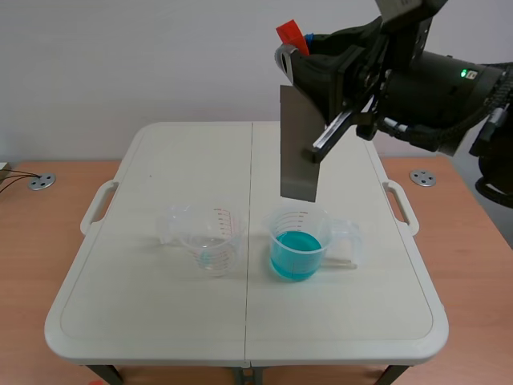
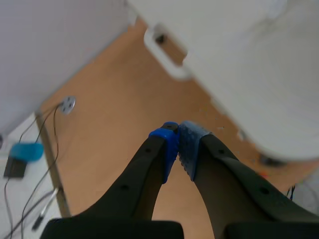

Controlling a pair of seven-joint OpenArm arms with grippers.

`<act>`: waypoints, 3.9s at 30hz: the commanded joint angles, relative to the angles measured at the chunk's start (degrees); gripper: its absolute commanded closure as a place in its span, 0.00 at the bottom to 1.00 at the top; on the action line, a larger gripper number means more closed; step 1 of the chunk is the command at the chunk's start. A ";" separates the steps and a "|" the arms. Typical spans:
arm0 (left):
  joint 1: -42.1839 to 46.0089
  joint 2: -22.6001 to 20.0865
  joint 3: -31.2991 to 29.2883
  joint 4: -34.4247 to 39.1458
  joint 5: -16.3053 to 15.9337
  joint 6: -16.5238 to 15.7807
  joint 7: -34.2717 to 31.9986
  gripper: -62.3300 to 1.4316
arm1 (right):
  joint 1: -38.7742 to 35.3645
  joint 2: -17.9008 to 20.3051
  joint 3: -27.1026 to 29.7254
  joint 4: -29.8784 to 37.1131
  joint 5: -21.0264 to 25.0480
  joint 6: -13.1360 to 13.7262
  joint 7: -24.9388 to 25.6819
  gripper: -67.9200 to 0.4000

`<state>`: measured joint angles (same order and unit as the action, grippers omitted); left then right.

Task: Hold the metal plate by the orange handle, dip it into the blue solution, take it out and point at it, then put the plate back in the beaker on the left.
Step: 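Put the plate into the left beaker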

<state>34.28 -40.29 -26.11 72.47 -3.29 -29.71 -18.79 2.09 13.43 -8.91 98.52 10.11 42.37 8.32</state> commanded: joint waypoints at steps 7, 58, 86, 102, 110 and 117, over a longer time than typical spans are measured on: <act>11.08 4.17 0.59 -4.81 -0.33 0.85 -0.94 0.97 | 3.78 -1.88 -3.15 1.40 1.03 0.35 -1.66 0.97; 12.20 17.70 28.79 -22.64 10.40 0.85 0.79 0.97 | 8.02 -17.92 -14.16 -3.93 -0.92 0.35 -11.76 0.97; 12.20 17.20 28.76 -22.64 10.43 0.90 0.83 0.97 | 11.41 -17.90 -14.32 -18.69 -2.67 0.33 -4.85 0.97; 10.91 17.42 28.76 -23.65 10.40 0.87 5.81 0.97 | 11.41 -17.90 -14.32 -27.19 -3.93 -0.15 -0.68 0.97; 9.33 17.55 28.76 -26.10 10.40 0.87 5.79 0.97 | 11.39 -17.90 -14.32 -30.84 -3.93 -0.98 0.24 0.97; 9.33 17.57 28.76 -26.18 10.40 0.87 5.75 0.97 | 11.37 -17.90 -14.32 -34.40 -3.96 -2.51 1.51 0.97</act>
<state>42.98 -22.55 2.70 45.84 7.44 -28.53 -12.47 12.19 -4.12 -23.14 63.75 5.37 39.68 8.47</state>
